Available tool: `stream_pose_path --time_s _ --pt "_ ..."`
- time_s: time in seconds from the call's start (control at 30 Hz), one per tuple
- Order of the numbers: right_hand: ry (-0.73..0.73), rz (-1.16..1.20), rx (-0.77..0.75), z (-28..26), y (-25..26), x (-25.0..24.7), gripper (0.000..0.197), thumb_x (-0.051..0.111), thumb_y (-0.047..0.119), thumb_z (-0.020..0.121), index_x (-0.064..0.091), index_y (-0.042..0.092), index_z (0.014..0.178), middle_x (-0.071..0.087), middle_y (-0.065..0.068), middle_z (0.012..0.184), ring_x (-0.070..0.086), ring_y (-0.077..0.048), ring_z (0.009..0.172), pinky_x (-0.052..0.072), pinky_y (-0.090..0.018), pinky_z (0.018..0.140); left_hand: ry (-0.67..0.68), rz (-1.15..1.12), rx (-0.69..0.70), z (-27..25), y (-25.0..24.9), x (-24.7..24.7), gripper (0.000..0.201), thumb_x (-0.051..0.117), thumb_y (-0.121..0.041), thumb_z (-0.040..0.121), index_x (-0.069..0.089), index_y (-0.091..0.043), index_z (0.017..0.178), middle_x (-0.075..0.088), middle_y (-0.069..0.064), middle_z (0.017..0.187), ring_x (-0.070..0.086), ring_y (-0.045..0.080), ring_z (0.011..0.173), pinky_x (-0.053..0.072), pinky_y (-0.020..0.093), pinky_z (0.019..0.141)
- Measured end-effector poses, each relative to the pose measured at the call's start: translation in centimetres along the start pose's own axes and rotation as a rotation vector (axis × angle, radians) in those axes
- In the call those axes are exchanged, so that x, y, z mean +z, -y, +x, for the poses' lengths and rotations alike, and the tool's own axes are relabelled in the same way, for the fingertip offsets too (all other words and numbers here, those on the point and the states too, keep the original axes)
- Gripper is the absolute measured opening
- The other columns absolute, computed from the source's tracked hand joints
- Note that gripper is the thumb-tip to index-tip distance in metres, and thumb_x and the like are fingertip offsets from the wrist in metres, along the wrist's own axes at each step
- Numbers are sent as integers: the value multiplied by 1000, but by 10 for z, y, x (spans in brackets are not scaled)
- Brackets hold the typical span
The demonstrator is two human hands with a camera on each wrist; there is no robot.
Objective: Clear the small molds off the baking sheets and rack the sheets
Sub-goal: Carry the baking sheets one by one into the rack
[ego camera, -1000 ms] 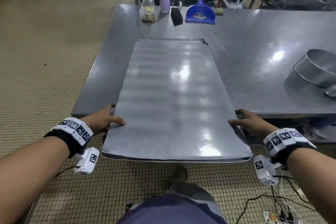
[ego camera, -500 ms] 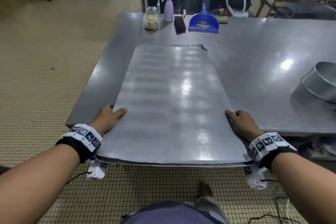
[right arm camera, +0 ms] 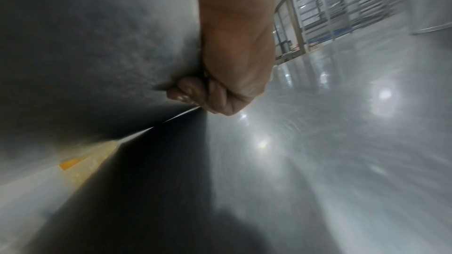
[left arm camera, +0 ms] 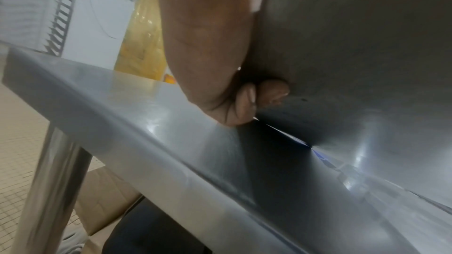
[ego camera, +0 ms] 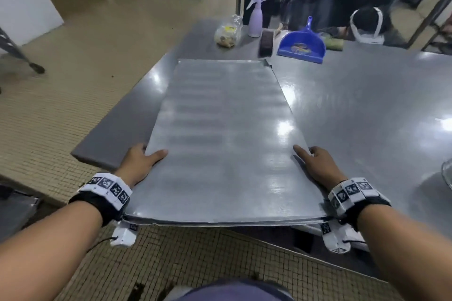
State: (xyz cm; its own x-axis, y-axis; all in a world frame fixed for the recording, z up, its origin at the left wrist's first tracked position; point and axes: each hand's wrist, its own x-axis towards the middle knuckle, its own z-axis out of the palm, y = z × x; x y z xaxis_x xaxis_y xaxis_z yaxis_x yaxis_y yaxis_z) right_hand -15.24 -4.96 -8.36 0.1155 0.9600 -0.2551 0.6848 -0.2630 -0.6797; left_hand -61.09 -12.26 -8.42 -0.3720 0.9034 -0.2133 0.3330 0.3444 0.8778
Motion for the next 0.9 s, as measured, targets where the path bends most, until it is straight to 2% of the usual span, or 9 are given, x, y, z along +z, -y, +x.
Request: stream_pose_path --time_s 0.1,0.17,0.23,0.43,0.53,0.6,0.7,0.8,0.9 --pt "52 -40 -55 19 9 -5 106 53 93 65 64 1 115 67 -16 118 64 -30 106 48 -41 90 -71 -26 -45 -20 -2 2 36 79 -28 86 68 -5 111 74 5 99 71 17 83 52 23 60" --pt "84 -62 -100 30 16 -4 108 53 96 61 64 0 108 68 -14 112 65 -28 101 46 -37 83 -140 -41 -69 -33 -2 -1 25 78 -24 88 65 -8 103 70 -3 91 66 9 78 47 11 52" --pt "109 -78 -150 39 29 0 106 58 89 66 64 -3 118 67 -17 121 65 -31 107 49 -38 88 -208 -37 -64 -50 -8 -8 16 77 -22 88 61 -20 90 62 -12 85 57 -1 74 40 3 46" --pt "203 -66 -301 45 92 24 94 66 69 80 55 -6 135 58 -21 138 59 -36 121 48 -42 101 -347 -129 -97 -78 9 -56 32 82 -23 83 68 -4 104 75 7 96 71 13 74 50 19 55" --pt "233 -64 -340 38 122 47 88 68 59 86 50 -10 138 54 -23 142 55 -37 127 44 -41 104 -428 -157 -115 -97 12 -83 15 78 -12 85 65 -10 93 73 -8 78 65 -9 57 47 8 50" --pt "272 -40 -389 34 140 63 94 67 68 81 56 -8 133 62 -21 132 61 -35 116 48 -40 98 -481 -144 -106 -111 13 -102 16 78 -13 85 64 -17 85 70 -14 77 67 -11 66 50 8 59" --pt "302 -4 -429 35 165 87 114 59 95 57 66 -2 116 72 -15 106 69 -32 94 52 -38 82 -562 -155 -130 -133 20 -134 25 84 -24 81 71 -10 98 76 0 90 74 21 87 60 41 81" --pt "350 -20 -489 35 187 105 100 61 90 61 69 0 105 71 -9 85 65 -26 74 51 -37 71 -643 -170 -146 -158 21 -152 30 89 -32 74 73 -13 90 78 3 86 74 25 82 60 51 83" --pt "367 -29 -605 18 213 112 69 69 73 75 71 5 84 69 -7 67 65 -27 62 52 -37 63 -744 -179 -174 -186 19 -157 29 89 -24 75 71 -8 92 77 8 87 73 26 78 59 46 79"
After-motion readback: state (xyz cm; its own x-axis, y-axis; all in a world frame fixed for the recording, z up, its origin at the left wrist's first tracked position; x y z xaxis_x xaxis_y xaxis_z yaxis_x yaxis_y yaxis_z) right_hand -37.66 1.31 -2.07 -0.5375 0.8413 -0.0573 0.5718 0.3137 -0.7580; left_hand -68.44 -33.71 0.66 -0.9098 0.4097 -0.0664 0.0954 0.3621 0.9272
